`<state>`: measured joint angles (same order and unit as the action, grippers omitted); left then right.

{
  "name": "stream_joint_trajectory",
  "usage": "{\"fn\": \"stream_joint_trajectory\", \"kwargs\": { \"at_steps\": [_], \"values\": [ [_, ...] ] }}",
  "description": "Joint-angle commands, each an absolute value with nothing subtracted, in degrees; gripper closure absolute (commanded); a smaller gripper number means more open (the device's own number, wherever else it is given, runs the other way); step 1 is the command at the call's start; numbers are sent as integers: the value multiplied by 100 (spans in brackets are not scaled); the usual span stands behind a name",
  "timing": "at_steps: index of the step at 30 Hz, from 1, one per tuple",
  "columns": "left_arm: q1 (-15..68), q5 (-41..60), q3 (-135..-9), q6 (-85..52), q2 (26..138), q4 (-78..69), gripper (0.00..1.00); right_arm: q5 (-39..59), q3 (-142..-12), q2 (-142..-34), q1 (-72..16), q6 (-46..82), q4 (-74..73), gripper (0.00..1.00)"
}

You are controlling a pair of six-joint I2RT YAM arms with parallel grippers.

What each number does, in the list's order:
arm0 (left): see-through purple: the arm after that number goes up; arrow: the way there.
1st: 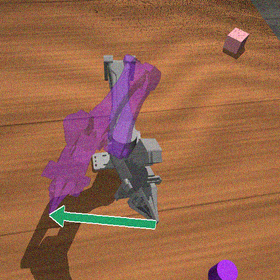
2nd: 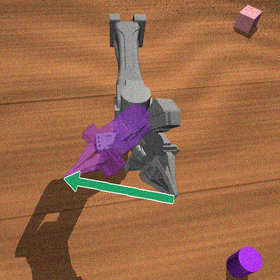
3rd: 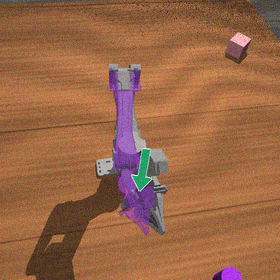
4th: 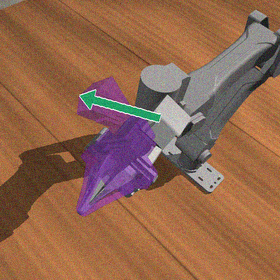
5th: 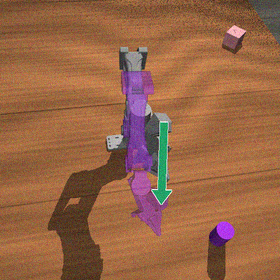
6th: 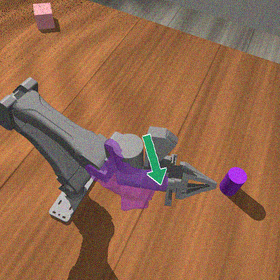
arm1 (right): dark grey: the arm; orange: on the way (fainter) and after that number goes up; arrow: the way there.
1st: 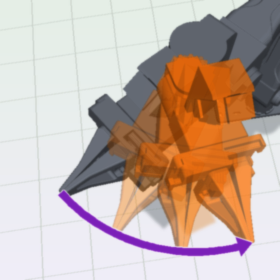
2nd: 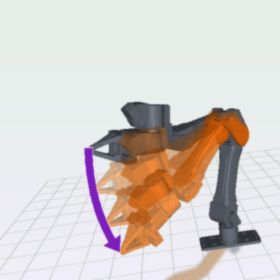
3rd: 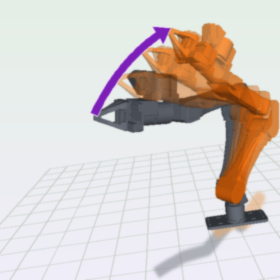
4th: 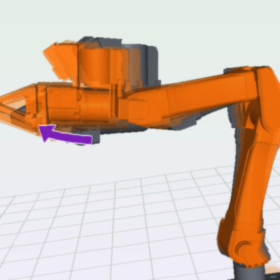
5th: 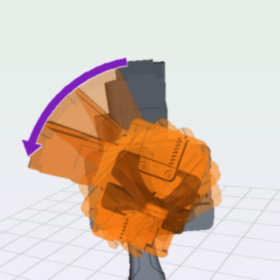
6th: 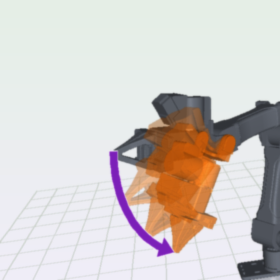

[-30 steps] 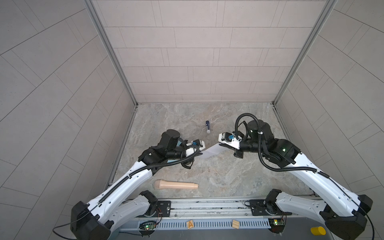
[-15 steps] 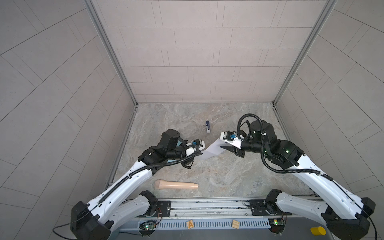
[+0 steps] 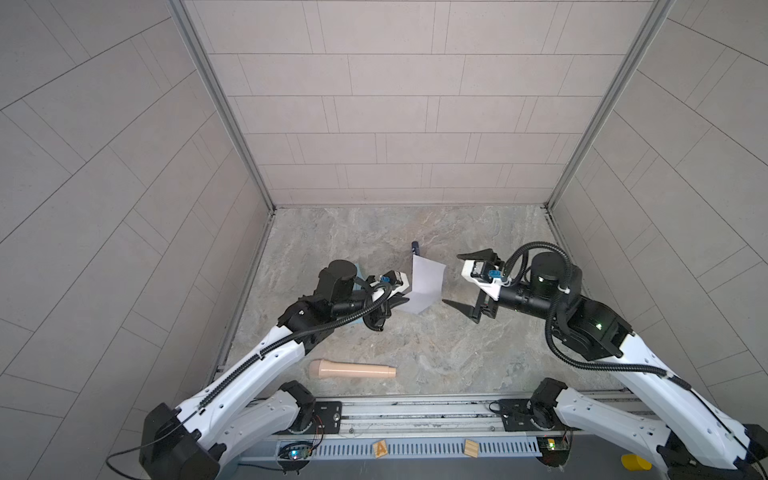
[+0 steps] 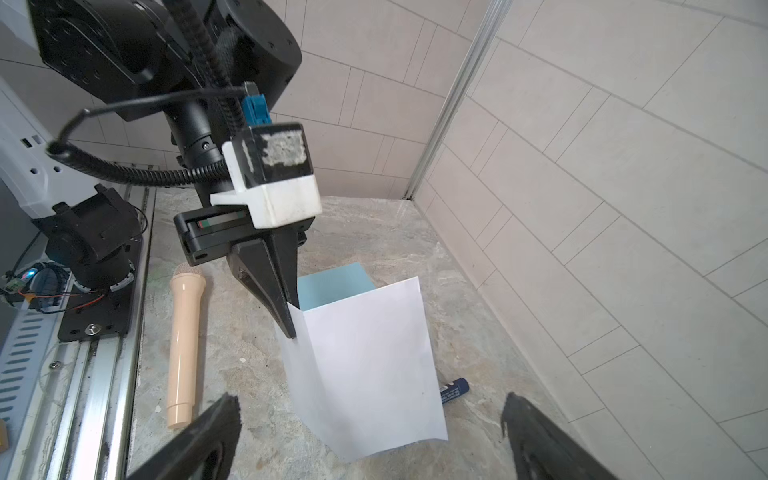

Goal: Place the letter into the envelope and seal it

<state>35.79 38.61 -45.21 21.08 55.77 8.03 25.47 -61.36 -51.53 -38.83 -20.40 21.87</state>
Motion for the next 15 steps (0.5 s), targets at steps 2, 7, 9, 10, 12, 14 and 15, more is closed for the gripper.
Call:
{"fn": "stream_joint_trajectory", "kwargs": {
  "at_steps": [2, 7, 9, 10, 12, 14, 15],
  "values": [
    [3590, 4109, -4451, 1825, 5514, 301, 100, 2988, -5993, -5285, -3867, -1814, 1842, 7],
    [3588, 4096, -4433, 1812, 5509, 278, 100, 3149, -5927, -5523, -3899, -1720, 1705, 20],
    [3593, 4097, -4432, 1802, 5497, 242, 100, 3196, -5924, -5625, -3932, -1721, 1697, 26],
    [3591, 4104, -4421, 1794, 5500, 237, 100, 3199, -5926, -5667, -3972, -1717, 1681, 29],
    [3588, 4117, -4421, 1793, 5504, 233, 100, 3199, -5936, -5741, -4014, -1730, 1656, 34],
    [3590, 4114, -4421, 1790, 5499, 238, 100, 3197, -5941, -5821, -4060, -1722, 1594, 38],
    [3587, 4113, -4421, 1785, 5499, 240, 100, 3198, -5947, -5857, -4086, -1716, 1567, 40]
  ]
}}
